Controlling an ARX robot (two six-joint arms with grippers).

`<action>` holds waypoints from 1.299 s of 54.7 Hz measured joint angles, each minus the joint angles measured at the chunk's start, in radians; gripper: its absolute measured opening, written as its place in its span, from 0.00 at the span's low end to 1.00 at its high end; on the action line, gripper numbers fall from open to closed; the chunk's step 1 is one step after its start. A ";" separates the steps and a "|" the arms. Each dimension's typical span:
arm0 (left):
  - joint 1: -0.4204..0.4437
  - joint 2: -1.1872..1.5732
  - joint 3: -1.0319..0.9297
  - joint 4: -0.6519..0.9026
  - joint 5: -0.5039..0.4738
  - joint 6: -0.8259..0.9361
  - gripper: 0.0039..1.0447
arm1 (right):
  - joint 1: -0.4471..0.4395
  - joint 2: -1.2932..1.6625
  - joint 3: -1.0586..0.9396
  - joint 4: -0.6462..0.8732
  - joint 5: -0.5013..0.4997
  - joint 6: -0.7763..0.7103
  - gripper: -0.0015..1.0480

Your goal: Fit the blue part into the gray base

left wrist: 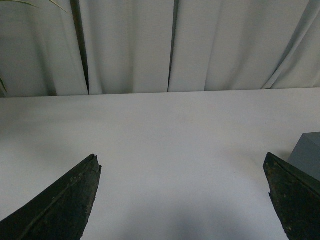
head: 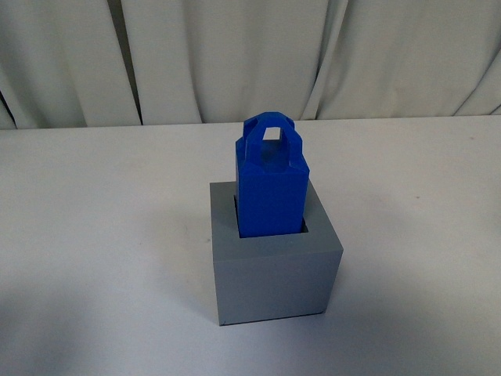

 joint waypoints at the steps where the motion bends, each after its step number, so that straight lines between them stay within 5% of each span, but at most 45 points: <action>1: 0.000 0.000 0.000 0.000 0.000 0.000 0.94 | 0.006 -0.008 -0.008 0.006 0.004 0.008 0.46; 17: 0.000 0.000 0.000 0.000 0.000 0.000 0.94 | 0.061 -0.150 -0.183 0.029 0.047 0.072 0.01; 71: 0.000 0.000 0.000 0.000 0.000 0.000 0.94 | 0.062 -0.648 -0.410 -0.229 0.047 0.080 0.02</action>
